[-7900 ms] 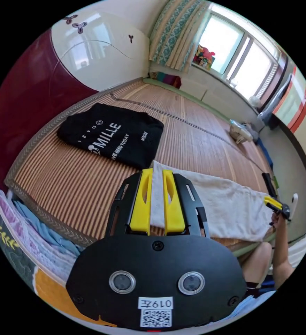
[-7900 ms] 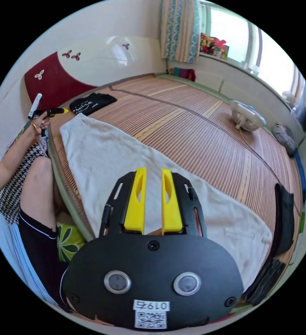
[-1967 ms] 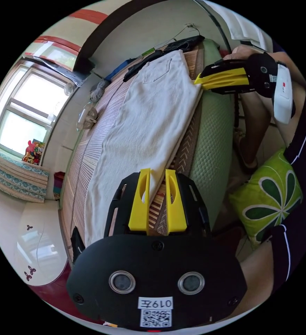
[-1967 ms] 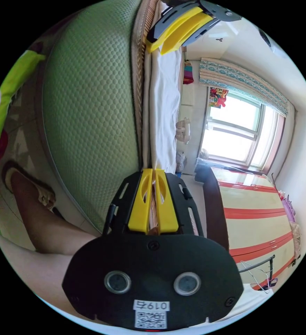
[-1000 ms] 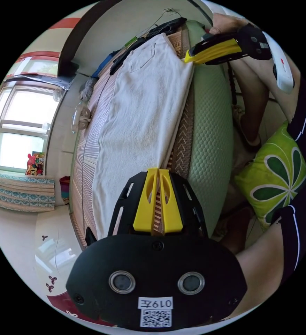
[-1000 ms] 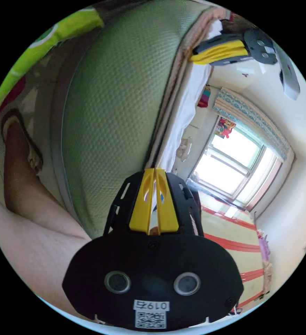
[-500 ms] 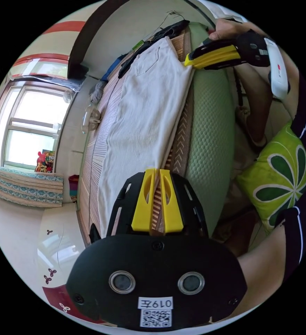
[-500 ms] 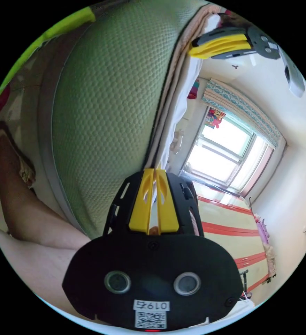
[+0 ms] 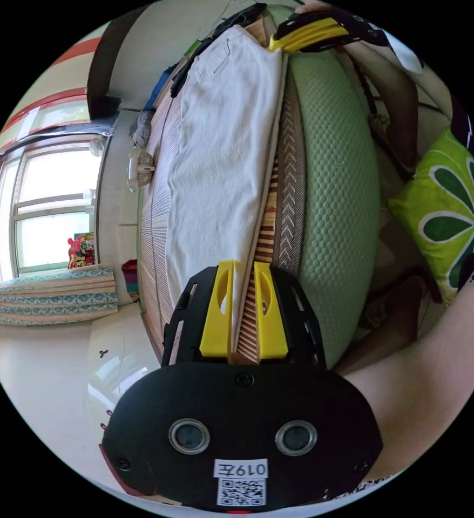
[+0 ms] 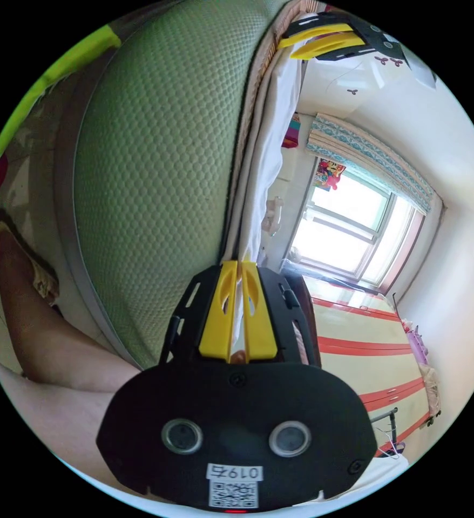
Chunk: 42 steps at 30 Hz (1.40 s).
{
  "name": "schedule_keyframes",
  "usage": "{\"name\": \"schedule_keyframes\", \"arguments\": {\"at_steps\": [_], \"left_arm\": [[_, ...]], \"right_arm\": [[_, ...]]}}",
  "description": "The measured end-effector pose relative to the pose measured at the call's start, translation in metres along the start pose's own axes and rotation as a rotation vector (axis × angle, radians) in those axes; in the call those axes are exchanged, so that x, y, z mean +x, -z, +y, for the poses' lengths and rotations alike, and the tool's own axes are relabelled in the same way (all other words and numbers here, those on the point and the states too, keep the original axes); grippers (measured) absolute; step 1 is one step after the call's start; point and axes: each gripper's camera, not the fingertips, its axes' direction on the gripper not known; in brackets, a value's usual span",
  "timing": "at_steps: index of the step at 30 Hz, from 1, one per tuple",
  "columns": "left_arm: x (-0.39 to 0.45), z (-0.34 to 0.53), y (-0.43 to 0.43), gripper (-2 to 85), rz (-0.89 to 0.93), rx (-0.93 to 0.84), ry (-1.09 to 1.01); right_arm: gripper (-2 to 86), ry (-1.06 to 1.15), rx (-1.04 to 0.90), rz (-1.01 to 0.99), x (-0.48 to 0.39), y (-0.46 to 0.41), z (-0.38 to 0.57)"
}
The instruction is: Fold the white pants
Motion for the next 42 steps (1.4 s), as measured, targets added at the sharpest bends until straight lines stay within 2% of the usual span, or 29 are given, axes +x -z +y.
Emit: {"name": "schedule_keyframes", "arguments": {"at_steps": [3, 11, 20, 26, 32, 42], "left_arm": [[0.001, -0.007, -0.004, 2.9, -0.035, -0.03, -0.023], [-0.01, -0.011, -0.008, 1.2, 0.011, -0.029, -0.024], [-0.014, -0.018, -0.013, 0.9, 0.057, -0.041, -0.004], [-0.009, -0.024, -0.011, 1.1, 0.021, -0.055, -0.007], [-0.007, -0.024, -0.009, 1.1, -0.008, -0.05, 0.0], [-0.013, -0.023, -0.008, 1.0, 0.016, -0.035, 0.048]], "right_arm": [[-0.5, -0.014, 0.0, 0.009, 0.003, -0.001, 0.0], [-0.8, 0.125, 0.036, 0.032, -0.004, -0.002, 0.008], [-0.6, 0.137, 0.089, -0.01, -0.014, -0.006, 0.022], [1.0, -0.001, -0.048, 0.0, -0.01, -0.011, 0.006], [7.3, -0.115, -0.142, -0.048, 0.002, -0.022, 0.005], [0.0, -0.314, -0.36, -0.309, 0.018, -0.057, 0.006]]}}
